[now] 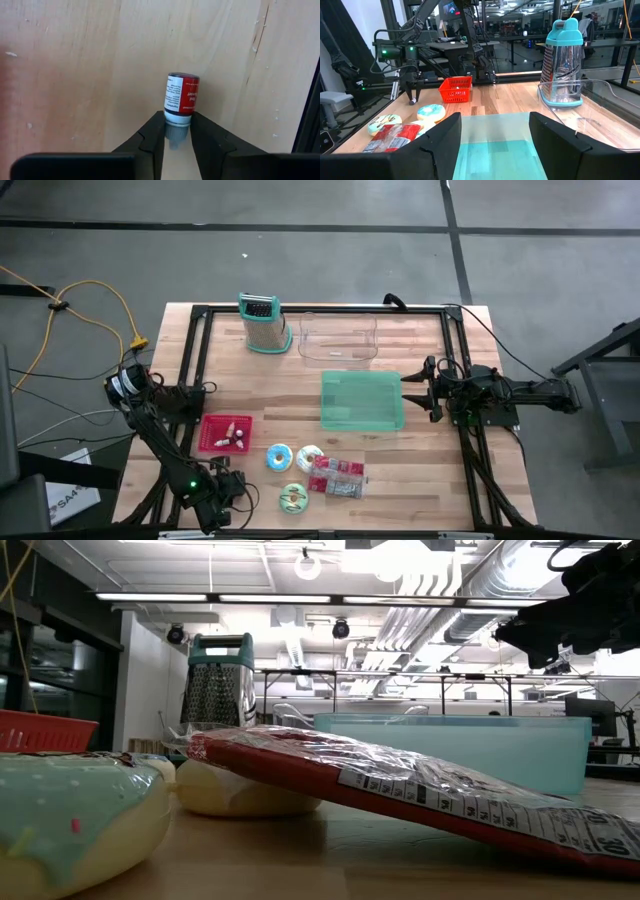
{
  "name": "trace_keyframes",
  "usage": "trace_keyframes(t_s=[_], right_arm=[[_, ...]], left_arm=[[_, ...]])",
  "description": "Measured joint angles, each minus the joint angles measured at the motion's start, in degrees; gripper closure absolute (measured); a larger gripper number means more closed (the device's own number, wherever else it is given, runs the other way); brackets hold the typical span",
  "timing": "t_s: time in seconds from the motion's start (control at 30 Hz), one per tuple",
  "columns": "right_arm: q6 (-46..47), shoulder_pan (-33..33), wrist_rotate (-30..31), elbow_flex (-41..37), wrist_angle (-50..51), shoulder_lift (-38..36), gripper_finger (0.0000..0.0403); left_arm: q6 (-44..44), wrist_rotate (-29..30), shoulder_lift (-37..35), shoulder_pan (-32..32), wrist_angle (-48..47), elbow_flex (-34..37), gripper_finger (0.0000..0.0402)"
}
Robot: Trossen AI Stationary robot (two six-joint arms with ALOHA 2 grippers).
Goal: Pick & Place Food Item
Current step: Put the red food coloring bottle into the red bin
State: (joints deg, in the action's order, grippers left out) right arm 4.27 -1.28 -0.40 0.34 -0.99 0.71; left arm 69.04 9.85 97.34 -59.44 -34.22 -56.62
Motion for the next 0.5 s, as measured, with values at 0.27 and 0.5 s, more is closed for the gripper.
trace_keyframes(t_s=[0.27, 0.5], right_arm=[[0.0, 0.0, 0.0, 0.0, 0.0, 0.0, 0.0180], [0.0, 0.0, 0.0, 0.0, 0.0, 0.0, 0.0180]], left_arm=[[0.0, 0.0, 0.0, 0.0, 0.0, 0.0, 0.0337], [-0.2, 0.2, -0.5, 0.0, -0.2, 0.0, 0.0339]])
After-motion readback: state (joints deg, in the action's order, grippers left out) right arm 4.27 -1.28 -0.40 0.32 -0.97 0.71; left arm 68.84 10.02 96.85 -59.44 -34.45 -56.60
